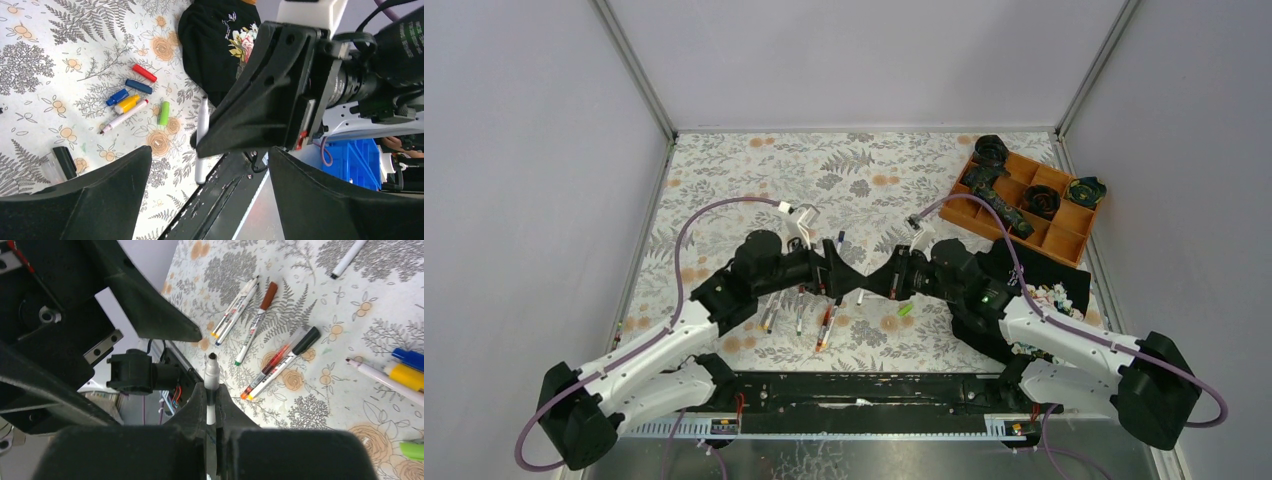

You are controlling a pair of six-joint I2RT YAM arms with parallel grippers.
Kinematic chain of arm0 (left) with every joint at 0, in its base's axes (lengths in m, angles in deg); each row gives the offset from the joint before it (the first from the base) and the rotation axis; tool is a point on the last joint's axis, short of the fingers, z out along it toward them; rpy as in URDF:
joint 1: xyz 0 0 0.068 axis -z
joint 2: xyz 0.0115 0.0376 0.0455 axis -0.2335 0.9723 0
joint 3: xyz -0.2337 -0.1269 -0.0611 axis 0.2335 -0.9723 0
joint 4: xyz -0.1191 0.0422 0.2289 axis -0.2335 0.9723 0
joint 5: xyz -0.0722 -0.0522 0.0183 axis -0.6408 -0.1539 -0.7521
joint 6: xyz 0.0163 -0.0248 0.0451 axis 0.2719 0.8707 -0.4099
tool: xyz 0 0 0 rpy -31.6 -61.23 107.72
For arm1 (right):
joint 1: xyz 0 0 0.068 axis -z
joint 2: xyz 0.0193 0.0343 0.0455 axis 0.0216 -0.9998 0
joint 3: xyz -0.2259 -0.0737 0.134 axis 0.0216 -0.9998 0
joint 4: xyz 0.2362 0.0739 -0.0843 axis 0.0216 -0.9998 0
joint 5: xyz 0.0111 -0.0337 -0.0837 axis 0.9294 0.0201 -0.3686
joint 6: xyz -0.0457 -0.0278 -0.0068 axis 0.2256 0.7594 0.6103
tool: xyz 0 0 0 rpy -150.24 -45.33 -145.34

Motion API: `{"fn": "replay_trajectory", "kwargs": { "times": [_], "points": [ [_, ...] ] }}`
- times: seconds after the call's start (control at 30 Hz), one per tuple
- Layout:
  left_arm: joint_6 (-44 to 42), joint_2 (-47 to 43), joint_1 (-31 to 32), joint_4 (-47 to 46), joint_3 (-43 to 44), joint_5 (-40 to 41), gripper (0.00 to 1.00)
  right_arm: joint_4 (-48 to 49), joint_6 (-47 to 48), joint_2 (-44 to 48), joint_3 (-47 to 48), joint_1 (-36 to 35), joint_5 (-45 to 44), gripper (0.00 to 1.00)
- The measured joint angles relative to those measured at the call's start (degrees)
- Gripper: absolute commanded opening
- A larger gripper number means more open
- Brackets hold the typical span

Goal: Insert the pens into the pen caps

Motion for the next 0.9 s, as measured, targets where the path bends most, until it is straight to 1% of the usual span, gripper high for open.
{"fn": "replay_trajectory", "kwargs": {
  "times": [0.1, 0.2, 0.43, 0.47, 0.6, 0.8, 0.83, 0.9],
  "points": [
    [0.0, -3.2, 0.0, -0.1, -2.0, -0.6, 0.80, -0.9, -0.7, 1.4, -0.4, 0.1, -1.8, 0.00],
    [0.1, -4.9, 0.0, -0.3, -3.7, -1.4, 0.67, -1.2, -1.6, 2.3, -0.4, 0.3, -2.5, 0.00],
    [-0.2, -4.3, 2.1, -0.6, -4.6, -3.1, 0.47, -1.1, -3.5, 2.7, -0.4, 0.3, -2.0, 0.00],
    [-0.2, -3.8, 2.6, -0.8, -4.6, -3.1, 0.45, -1.0, -3.7, 2.7, -0.4, 0.3, -1.8, 0.00],
    [-0.3, -1.6, 4.0, -1.5, -4.6, -3.1, 0.41, -0.5, -4.5, 2.7, -0.1, 0.3, -0.5, 0.00],
    [0.0, 0.7, 4.9, -3.2, -4.6, -2.8, 0.28, 0.4, -5.2, 3.0, 0.7, 0.4, 1.9, 0.00],
    [0.1, 0.9, 4.9, -3.7, -4.6, -2.8, 0.24, 0.5, -5.2, 3.1, 0.7, 0.4, 2.1, 0.00],
    [0.6, 1.0, 5.1, -4.8, -4.6, -2.8, 0.11, 0.6, -5.3, 3.1, 0.7, 0.4, 2.3, 0.00]
  ]
}}
